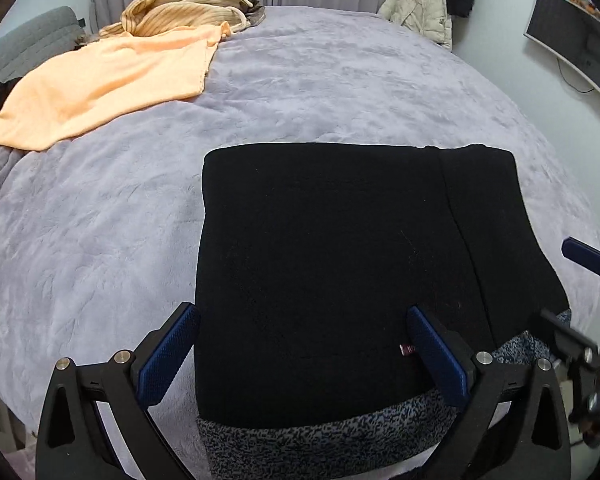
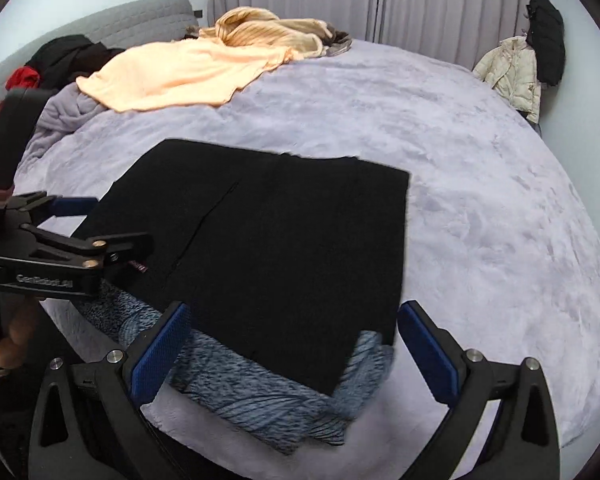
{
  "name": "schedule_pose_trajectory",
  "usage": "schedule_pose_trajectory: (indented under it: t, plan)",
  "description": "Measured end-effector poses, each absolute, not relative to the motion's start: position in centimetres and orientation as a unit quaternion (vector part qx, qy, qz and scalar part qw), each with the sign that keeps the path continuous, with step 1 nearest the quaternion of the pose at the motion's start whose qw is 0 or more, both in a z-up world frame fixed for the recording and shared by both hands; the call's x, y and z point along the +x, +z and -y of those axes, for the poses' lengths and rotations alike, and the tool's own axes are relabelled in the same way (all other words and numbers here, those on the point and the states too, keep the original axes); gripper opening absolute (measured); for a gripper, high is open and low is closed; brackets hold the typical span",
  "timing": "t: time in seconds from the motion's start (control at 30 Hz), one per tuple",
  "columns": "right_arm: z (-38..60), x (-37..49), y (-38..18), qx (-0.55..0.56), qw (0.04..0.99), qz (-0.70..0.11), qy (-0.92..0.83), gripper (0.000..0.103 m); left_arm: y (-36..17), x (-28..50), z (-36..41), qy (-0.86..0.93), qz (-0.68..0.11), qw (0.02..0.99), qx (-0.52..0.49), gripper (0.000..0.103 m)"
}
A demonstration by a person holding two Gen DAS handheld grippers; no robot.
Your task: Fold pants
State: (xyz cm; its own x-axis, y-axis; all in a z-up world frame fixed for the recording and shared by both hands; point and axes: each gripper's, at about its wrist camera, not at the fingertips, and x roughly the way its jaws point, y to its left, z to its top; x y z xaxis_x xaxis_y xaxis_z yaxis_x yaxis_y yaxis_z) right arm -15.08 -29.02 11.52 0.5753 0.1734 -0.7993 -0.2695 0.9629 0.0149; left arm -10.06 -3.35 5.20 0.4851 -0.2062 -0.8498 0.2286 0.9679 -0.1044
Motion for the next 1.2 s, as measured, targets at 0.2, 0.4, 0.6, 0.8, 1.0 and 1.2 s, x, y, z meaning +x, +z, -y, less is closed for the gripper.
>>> schedule_pose_trajectory:
  t: [0.2, 0.4, 0.6, 0.8, 1.0, 1.2]
  plan:
    - [35.5, -11.0, 7.6, 0.136, 0.842, -0.496, 0.161, 0.103, 3.5, -7.1, -0.5, -0.163, -0.528, 0.829, -0.081, 0.103]
    - [33.3, -7.9, 4.7, 0.153, 0.818, -0.512, 0.214, 0.102, 1.7, -5.0, 2.1, -0.216, -0.545, 0.805, -0.092, 0.103]
    - [32.6, -9.3, 7.5, 0.116, 0.839, -0.480, 0.227, 0.067, 4.9, -6.3, 3.7, -0.213, -0.522, 0.825, -0.035, 0.062]
    - [33.1, -8.8, 11.0, 0.117, 0.854, -0.454, 0.224, 0.062, 8.6, -4.7, 5.0, -0.206, -0.515, 0.831, -0.036, 0.056]
    - [35.5, -2.3, 12.4, 0.102, 0.864, -0.454, 0.193, 0.062, 9.3, 2.7, 8.7, -0.195, -0.524, 0.828, -0.040, 0.056]
    - [37.5, 4.6, 8.4, 0.123, 0.839, -0.503, 0.168, 0.067, 5.1, 8.5, 10.7, -0.159, -0.567, 0.807, -0.051, 0.074]
